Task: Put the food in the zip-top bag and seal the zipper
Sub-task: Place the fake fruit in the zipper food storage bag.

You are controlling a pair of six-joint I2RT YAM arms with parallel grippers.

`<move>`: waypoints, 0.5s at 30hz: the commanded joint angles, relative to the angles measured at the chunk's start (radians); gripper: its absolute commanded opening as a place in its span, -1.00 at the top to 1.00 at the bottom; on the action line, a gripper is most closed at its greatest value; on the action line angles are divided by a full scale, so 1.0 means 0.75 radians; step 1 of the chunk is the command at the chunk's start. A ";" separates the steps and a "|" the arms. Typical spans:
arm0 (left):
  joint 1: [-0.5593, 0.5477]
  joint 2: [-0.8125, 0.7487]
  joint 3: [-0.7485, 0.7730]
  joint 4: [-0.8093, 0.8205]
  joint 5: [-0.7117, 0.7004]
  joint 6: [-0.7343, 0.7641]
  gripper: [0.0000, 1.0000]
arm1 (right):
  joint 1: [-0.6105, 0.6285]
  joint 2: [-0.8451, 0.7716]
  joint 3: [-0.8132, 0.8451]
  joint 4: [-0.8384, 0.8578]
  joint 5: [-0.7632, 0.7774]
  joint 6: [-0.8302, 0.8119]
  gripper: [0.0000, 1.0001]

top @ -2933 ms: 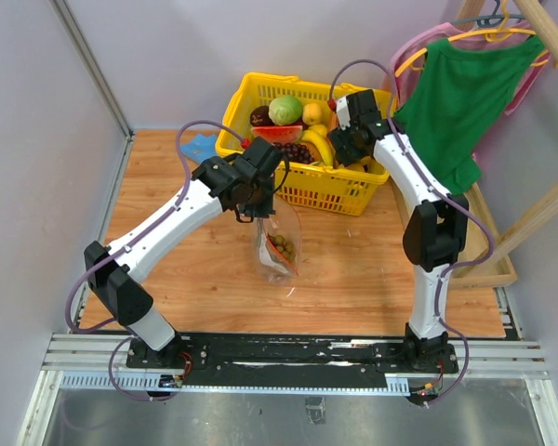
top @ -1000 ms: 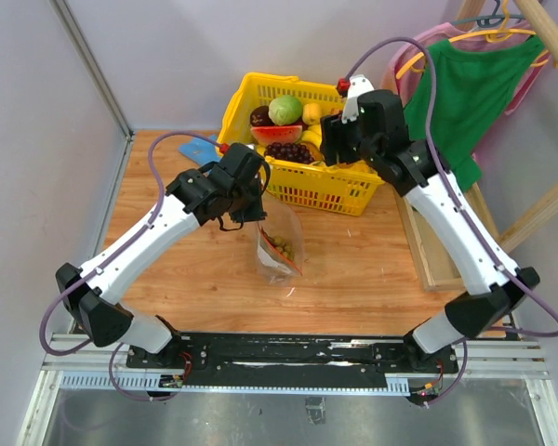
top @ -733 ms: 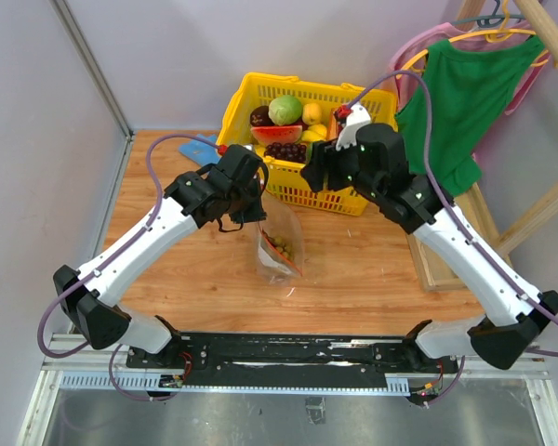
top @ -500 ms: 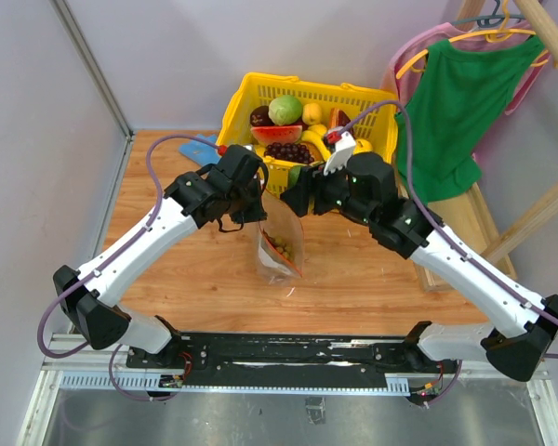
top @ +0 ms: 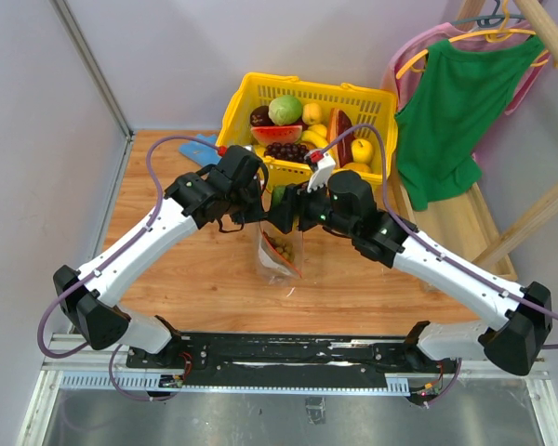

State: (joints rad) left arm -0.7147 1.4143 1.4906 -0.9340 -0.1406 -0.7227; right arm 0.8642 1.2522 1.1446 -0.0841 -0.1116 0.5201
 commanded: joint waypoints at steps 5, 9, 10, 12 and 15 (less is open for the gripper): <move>0.014 -0.051 -0.037 0.041 0.000 -0.012 0.99 | 0.025 0.043 -0.032 0.028 0.025 0.003 0.05; 0.016 -0.064 -0.066 0.049 0.004 -0.017 1.00 | 0.024 0.060 -0.024 0.020 0.040 -0.014 -0.19; 0.016 -0.067 -0.074 0.053 0.005 -0.018 0.99 | 0.024 0.066 -0.017 0.012 0.042 -0.013 -0.28; 0.017 -0.072 -0.084 0.057 0.007 -0.021 0.99 | 0.024 0.077 0.000 -0.006 0.045 -0.018 -0.37; 0.020 -0.077 -0.089 0.058 0.007 -0.020 0.99 | 0.025 0.086 0.022 -0.031 0.048 -0.026 -0.53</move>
State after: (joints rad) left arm -0.7090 1.3830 1.4345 -0.9134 -0.1368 -0.7273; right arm 0.8642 1.3033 1.1320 -0.0849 -0.1005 0.5171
